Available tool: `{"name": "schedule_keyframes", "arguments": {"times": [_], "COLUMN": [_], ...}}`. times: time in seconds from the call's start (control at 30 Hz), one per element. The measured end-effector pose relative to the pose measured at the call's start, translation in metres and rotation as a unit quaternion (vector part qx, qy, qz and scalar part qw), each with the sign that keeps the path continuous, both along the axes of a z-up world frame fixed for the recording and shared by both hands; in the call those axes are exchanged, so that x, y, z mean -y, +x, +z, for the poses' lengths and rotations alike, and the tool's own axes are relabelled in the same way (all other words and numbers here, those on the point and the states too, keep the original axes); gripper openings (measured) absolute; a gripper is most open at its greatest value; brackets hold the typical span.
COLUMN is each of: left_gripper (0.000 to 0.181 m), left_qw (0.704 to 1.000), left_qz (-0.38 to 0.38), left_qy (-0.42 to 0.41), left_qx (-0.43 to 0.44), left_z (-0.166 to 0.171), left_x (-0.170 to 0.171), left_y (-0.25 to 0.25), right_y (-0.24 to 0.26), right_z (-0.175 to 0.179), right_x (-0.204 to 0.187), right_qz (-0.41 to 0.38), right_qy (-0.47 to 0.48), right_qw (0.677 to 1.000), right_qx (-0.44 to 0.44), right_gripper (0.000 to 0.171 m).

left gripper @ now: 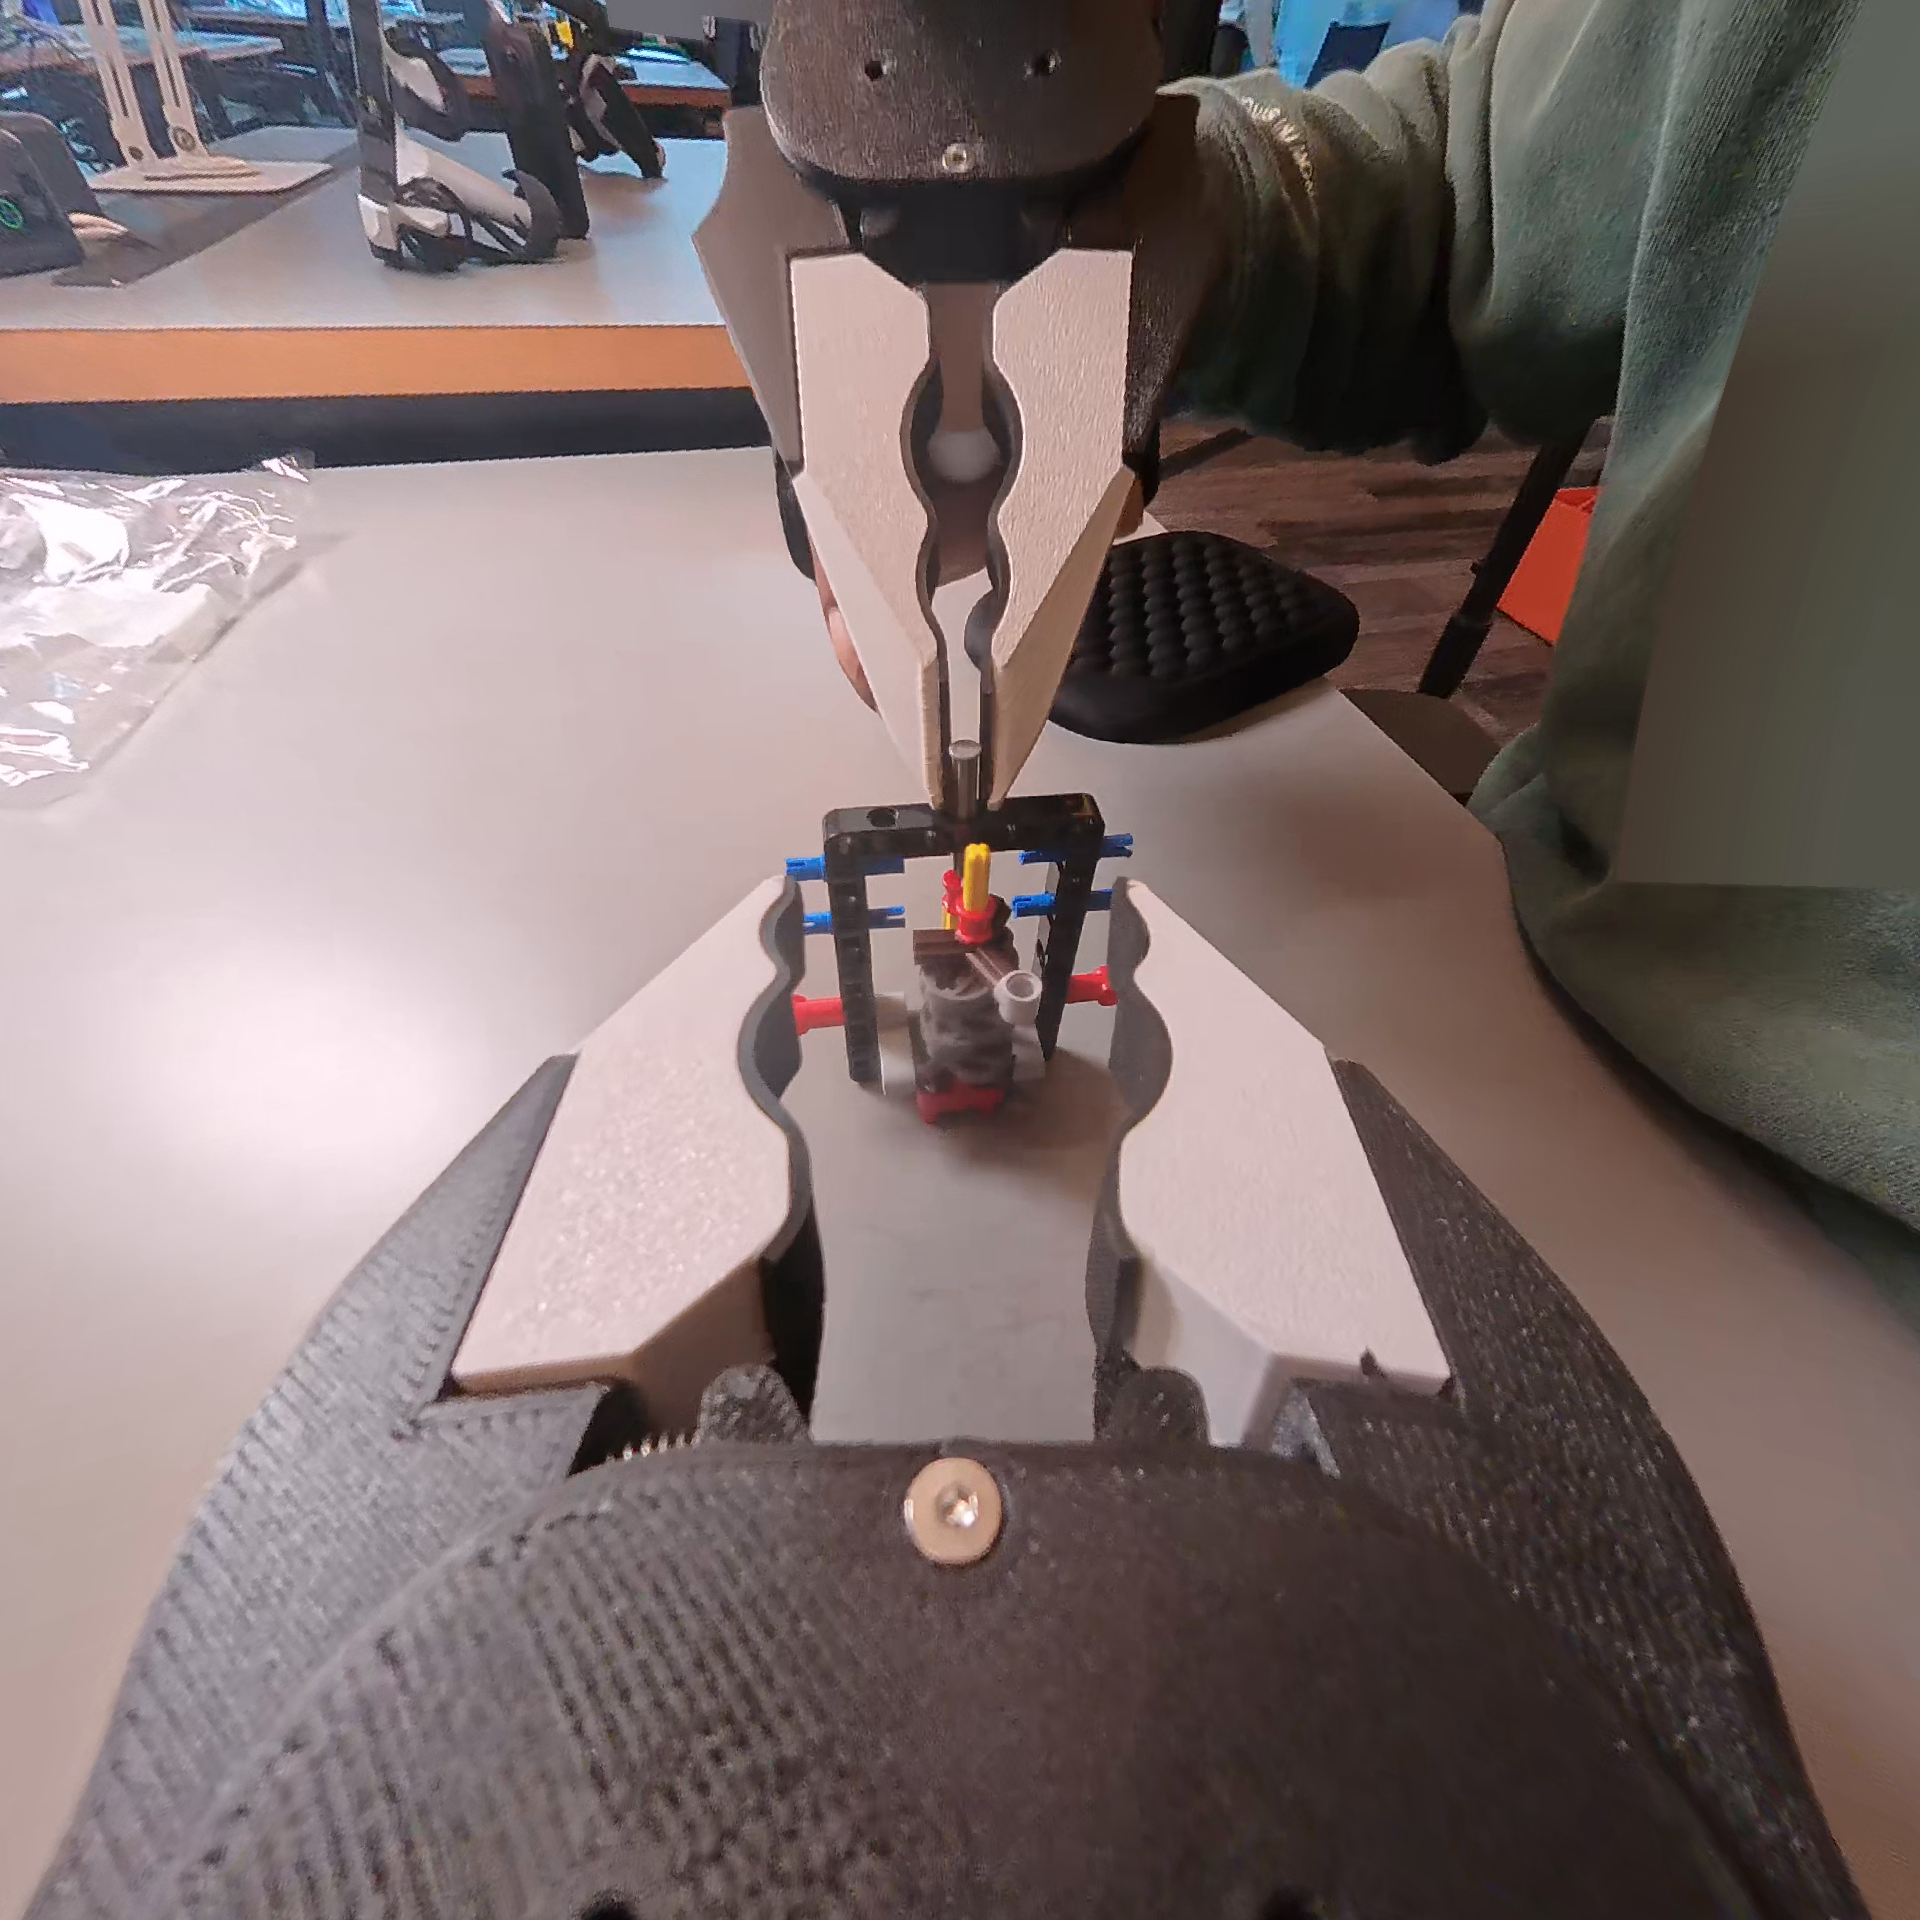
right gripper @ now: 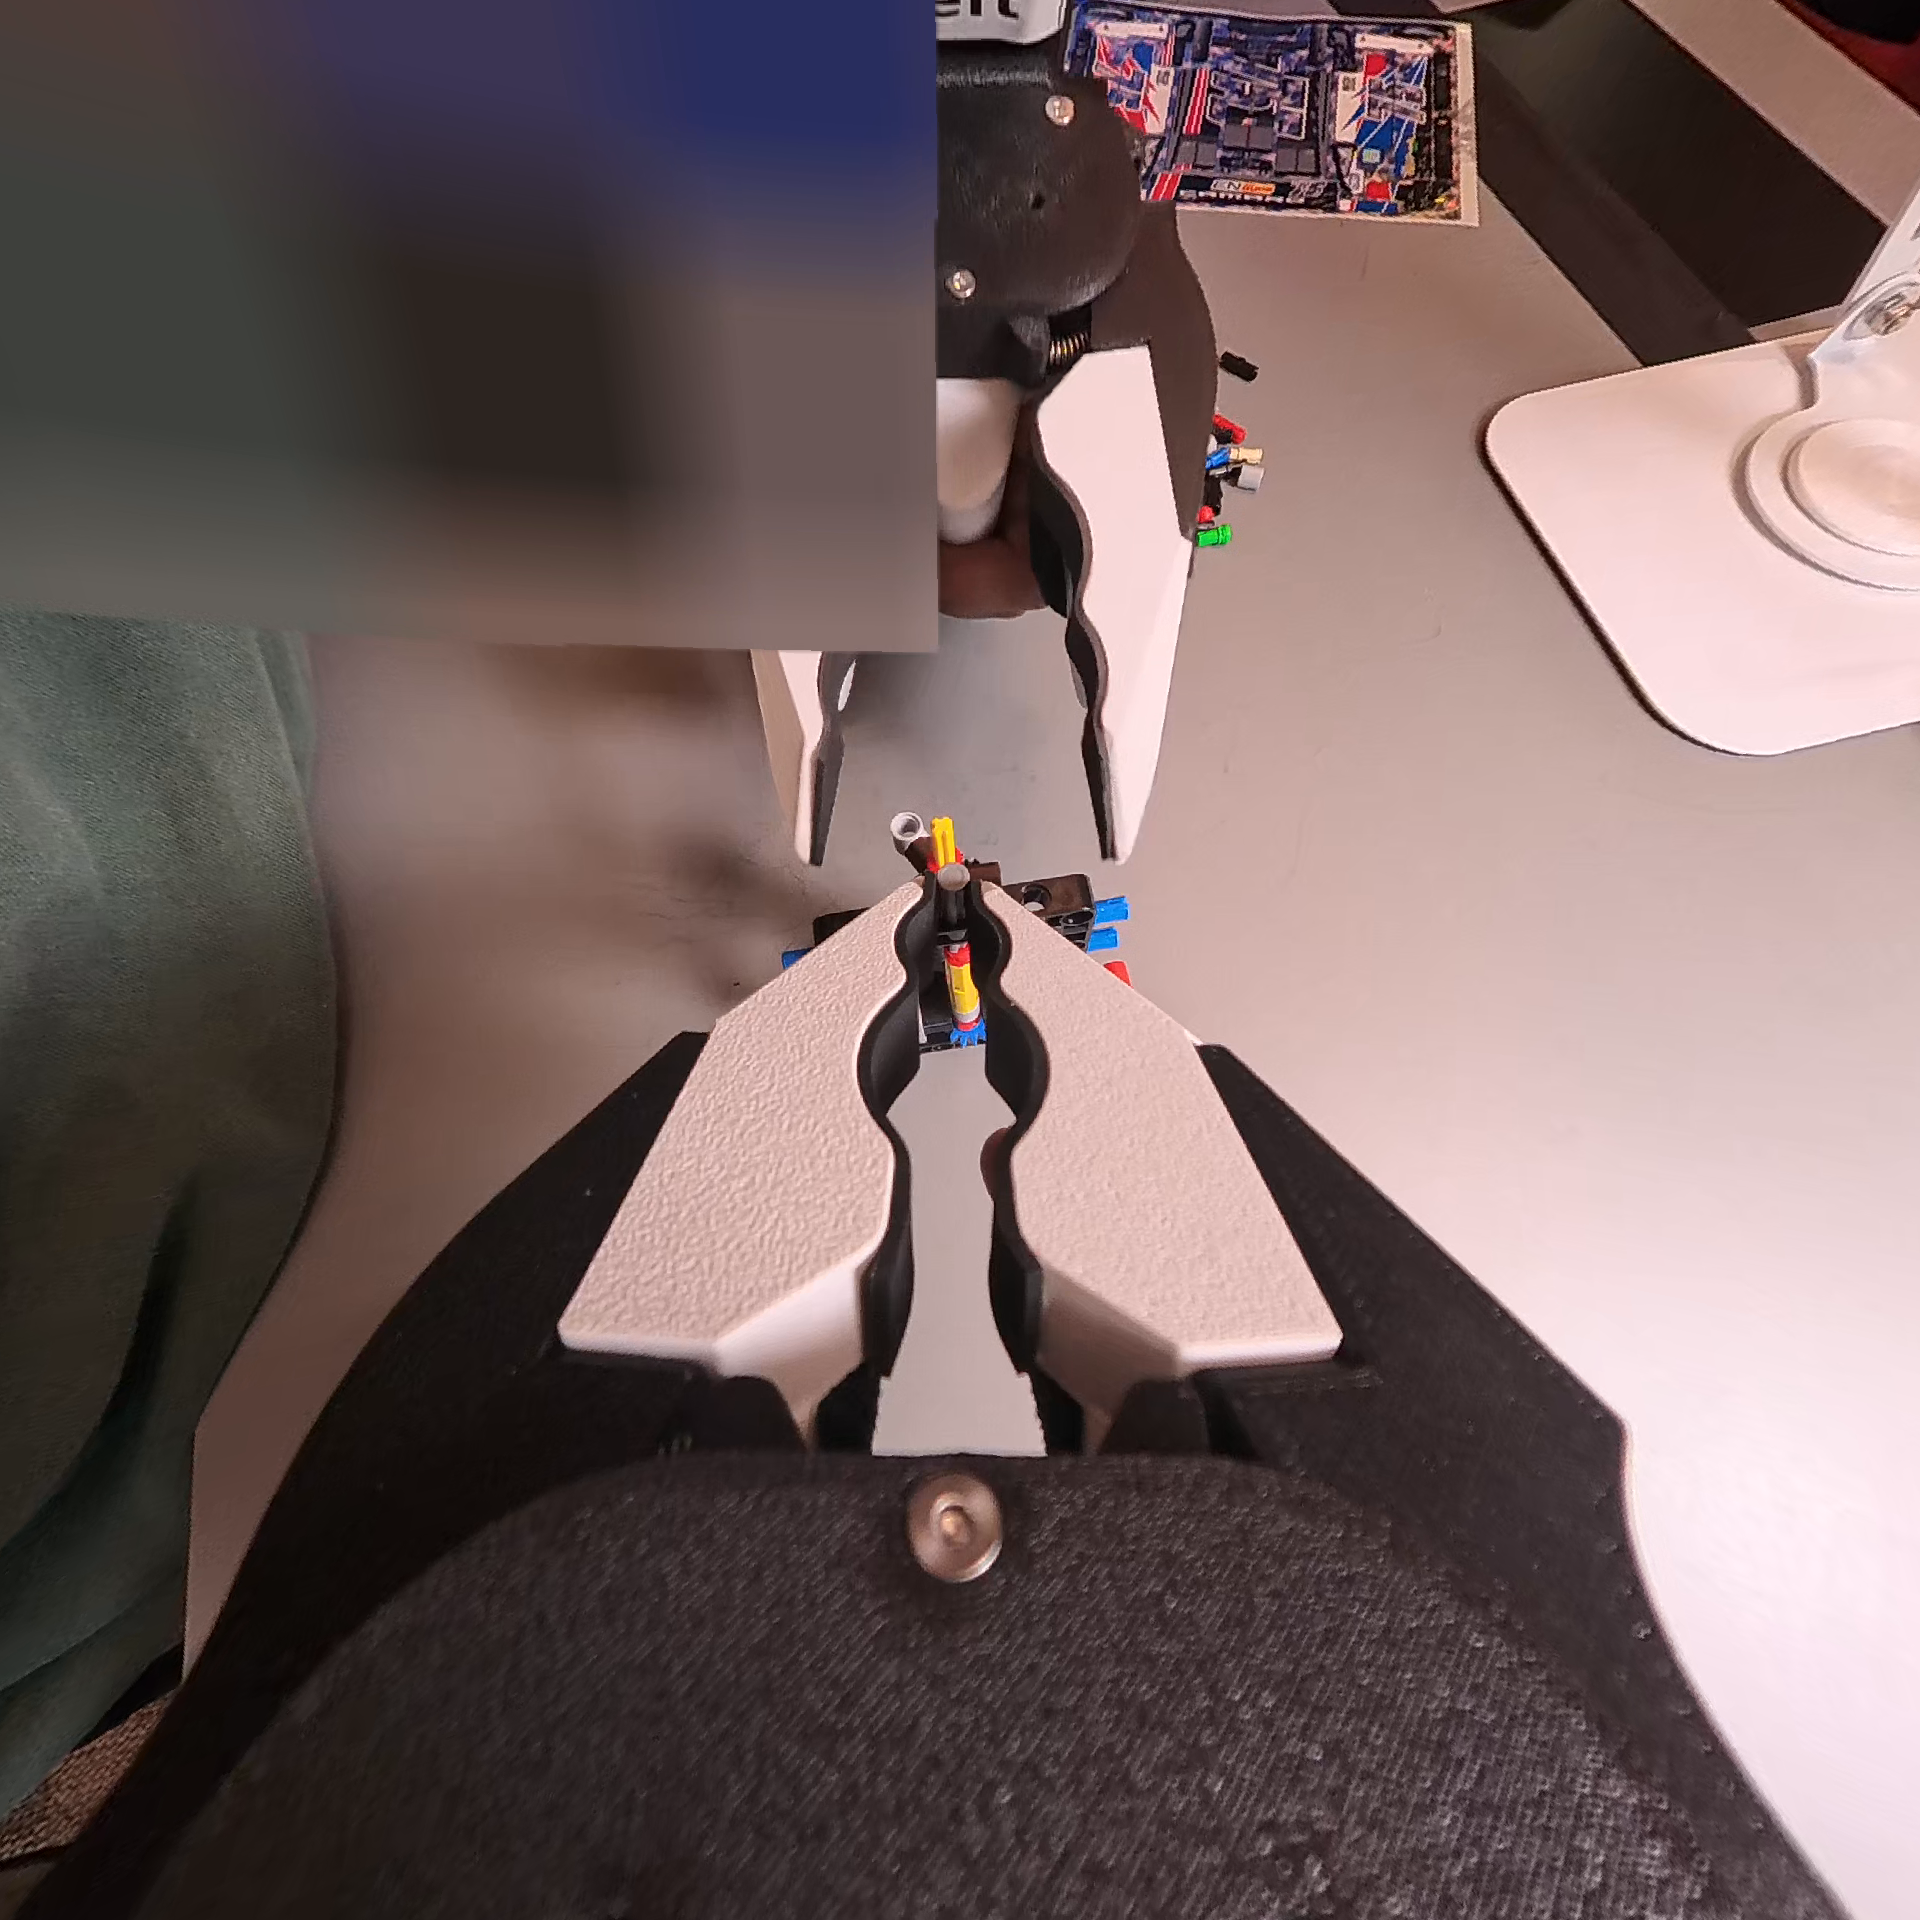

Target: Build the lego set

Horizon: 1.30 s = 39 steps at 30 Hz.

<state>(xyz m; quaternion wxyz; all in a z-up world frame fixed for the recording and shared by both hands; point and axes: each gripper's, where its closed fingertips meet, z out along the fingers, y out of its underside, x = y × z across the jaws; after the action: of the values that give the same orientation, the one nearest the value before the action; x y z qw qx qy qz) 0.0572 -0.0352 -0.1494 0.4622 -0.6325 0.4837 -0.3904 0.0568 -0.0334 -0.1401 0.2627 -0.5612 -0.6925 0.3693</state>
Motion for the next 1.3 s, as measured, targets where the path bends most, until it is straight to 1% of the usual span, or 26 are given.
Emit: {"name": "schedule_keyframes", "arguments": {"times": [0.07,0.43,0.7,1.3], "left_gripper": [0.053,0.047,0.039,0.031], "left_qw": [1.000,0.999,0.999,0.999], "left_qz": [-0.005,-0.025,-0.019,-0.017], "left_qy": [-0.002,-0.002,-0.003,-0.002], "left_qx": [-0.002,-0.028,-0.040,-0.037], "left_z": [0.000,-0.012,-0.019,-0.021], "left_x": [0.002,0.011,0.010,0.009], "left_y": [0.000,0.005,0.008,0.013], "right_y": [0.000,0.002,0.002,0.002], "right_z": [0.000,0.000,0.000,0.000], "right_x": [0.000,0.000,0.000,-0.001], "right_qz": [-0.001,-0.007,-0.007,-0.014], "right_qy": [-0.001,-0.003,-0.001,-0.005], "right_qw": [1.000,1.000,1.000,1.000], "right_qx": [-0.002,-0.012,-0.018,-0.025], "right_gripper": [0.003,0.003,0.003,0.003]}}
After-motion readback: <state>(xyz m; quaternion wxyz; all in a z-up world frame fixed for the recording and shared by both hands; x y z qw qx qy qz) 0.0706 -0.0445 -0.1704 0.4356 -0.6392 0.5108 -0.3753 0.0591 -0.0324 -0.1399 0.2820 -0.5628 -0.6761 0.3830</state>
